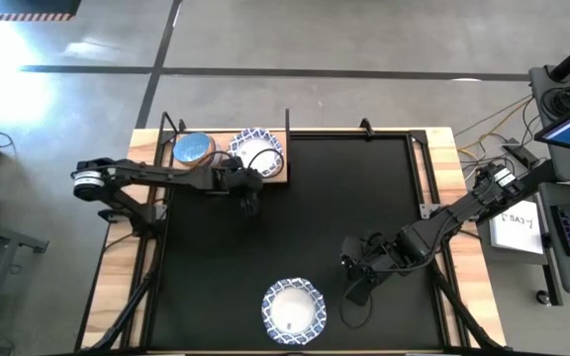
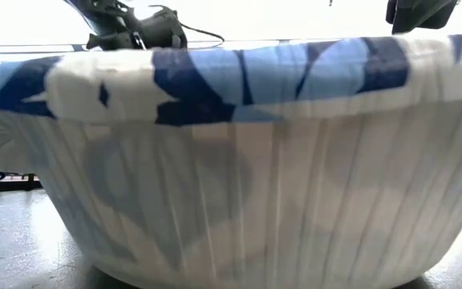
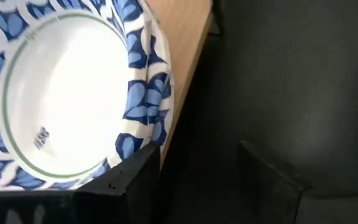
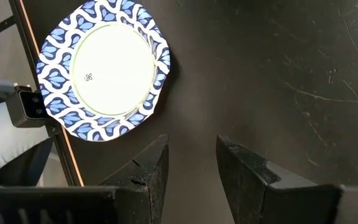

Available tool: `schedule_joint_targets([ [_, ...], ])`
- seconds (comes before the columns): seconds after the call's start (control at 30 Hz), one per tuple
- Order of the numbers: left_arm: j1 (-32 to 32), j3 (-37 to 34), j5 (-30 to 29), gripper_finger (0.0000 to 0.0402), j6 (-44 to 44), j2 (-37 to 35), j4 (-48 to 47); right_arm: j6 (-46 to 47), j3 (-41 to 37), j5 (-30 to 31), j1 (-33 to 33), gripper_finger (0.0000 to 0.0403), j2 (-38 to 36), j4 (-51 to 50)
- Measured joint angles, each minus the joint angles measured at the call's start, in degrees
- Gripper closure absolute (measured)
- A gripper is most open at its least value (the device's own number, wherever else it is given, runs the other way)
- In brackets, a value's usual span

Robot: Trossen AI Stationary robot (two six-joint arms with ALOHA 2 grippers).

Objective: Place and stack bowls onto a shelf
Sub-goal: Adjust the stack of white bowls on the shelf, then stack the white bowl on top of the other white bowl on the shelf

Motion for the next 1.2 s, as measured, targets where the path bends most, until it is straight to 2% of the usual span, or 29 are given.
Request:
schedule_joint_targets([
  [0.27,2.2,0.0,0.0,0.0205,-0.2,3.7,2.1,0.2,0.0,0.0,0.0,0.028,0.0,0.0],
  [0.47,0.4,1.3,0.3,0.0206,-1.7,2.0,2.0,0.7,0.0,0.0,0.0,0.028,0.0,0.0],
  [0.6,-1.4,3.0,4.4,0.0212,-5.1,0.4,0.6,2.0,0.0,0.1,0.0,0.028,0.0,0.1],
  [0.8,-6.0,3.2,14.6,0.0226,-13.9,-0.4,0.4,8.9,-2.5,-0.4,0.6,0.028,0.3,8.4],
  [0.9,-9.3,3.2,17.4,0.0232,-17.2,-0.4,0.2,11.9,-4.3,-0.6,0.7,0.028,0.3,14.6],
  [1.1,-17.4,3.2,18.2,0.0235,-22.0,-0.5,0.5,17.3,-8.1,0.0,0.8,0.028,1.8,23.0],
  [1.2,-21.9,4.0,13.5,0.0235,-23.6,-0.5,0.6,20.4,-9.2,0.0,0.8,0.028,4.5,24.1],
])
